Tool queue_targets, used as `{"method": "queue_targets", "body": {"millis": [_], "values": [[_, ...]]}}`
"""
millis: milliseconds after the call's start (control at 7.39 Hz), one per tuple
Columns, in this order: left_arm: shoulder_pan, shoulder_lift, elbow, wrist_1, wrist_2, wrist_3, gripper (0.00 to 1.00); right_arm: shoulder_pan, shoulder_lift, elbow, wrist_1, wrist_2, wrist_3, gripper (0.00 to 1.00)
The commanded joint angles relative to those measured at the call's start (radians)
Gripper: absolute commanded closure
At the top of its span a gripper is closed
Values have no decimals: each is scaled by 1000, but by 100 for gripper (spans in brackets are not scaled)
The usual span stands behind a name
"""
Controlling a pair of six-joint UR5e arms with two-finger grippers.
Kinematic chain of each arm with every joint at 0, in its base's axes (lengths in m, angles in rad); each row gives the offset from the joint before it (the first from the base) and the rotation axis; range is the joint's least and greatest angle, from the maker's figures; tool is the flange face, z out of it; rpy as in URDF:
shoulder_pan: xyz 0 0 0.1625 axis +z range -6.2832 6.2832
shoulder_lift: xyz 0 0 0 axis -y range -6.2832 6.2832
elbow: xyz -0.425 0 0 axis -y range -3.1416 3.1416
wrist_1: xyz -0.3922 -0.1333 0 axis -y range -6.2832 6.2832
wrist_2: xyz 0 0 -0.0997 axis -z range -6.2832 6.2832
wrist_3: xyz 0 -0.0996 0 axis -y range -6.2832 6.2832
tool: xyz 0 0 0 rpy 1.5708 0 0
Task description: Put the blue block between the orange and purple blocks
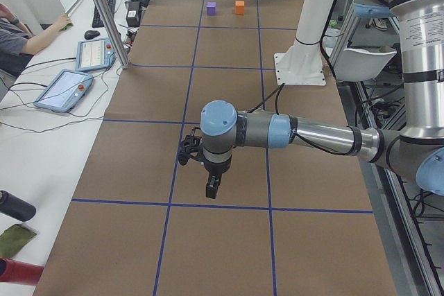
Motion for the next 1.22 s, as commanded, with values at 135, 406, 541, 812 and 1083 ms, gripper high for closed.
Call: {"method": "queue_targets", "body": {"millis": [135, 406, 541, 812, 1083], "values": [[2, -6, -2, -34, 2, 7, 0, -2, 0, 2, 0, 2, 0, 0], [3, -29, -5, -34, 2, -1, 0, -8, 2, 2, 0, 2, 0, 0], [38, -84, -3, -35, 0, -7, 0, -11, 3, 2, 0, 0, -2, 0], [127, -124, 21, -40, -1, -80, 0, -23, 5, 2, 2, 0, 0, 0], [197, -121, 38, -140, -2, -143, 0, -23, 5, 3, 2, 0, 0, 0]]}}
